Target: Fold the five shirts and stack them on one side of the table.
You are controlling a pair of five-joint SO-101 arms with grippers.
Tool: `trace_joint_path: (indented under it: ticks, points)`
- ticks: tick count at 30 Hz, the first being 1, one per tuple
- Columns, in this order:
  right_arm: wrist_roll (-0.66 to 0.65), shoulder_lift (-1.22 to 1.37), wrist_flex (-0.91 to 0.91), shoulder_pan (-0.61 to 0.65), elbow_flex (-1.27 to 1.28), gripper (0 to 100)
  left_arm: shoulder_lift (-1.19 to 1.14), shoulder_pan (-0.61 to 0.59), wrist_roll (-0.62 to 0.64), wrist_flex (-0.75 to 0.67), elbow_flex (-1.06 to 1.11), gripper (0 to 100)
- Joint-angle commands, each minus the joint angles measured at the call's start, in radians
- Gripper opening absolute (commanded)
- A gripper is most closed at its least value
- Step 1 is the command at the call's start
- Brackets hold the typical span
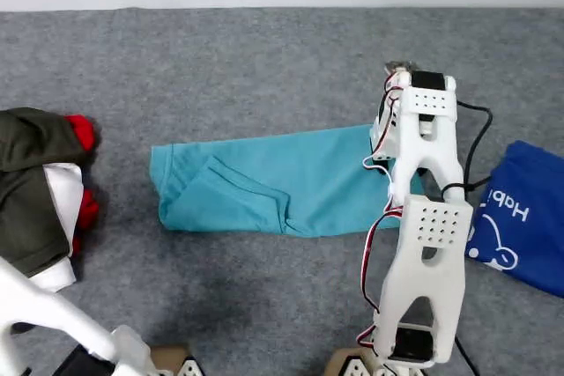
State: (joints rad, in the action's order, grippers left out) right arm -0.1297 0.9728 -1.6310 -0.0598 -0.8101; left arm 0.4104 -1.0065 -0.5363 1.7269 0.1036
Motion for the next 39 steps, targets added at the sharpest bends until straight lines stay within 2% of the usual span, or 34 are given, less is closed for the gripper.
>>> trace_joint_path:
  ticks: [1, 3, 14, 23, 28, 39]
  points:
    - [0.003, 0.004, -0.008, -0.005, -0.002, 12.4, 0.028, 0.006, -0.008, 0.025, -0.033, 0]
    - [0.002, -0.001, -0.010, -0.012, -0.002, 0.9, 0.025, 0.006, -0.008, 0.025, -0.033, 0]
    - [-0.178, -0.139, -0.067, -0.134, -0.002, 1.0, 0.023, 0.011, -0.008, 0.021, -0.033, 0]
    - [-0.336, -0.236, -0.105, -0.236, -0.002, 1.0, 0.029, 0.104, -0.005, 0.025, -0.033, 0]
    - [-0.405, -0.295, -0.165, -0.171, 0.005, 1.0, 0.031, 0.133, -0.005, 0.025, -0.033, 0]
    - [-0.393, -0.452, -0.168, 0.096, 0.006, 1.0, 0.032, 0.132, -0.003, 0.025, -0.033, 0]
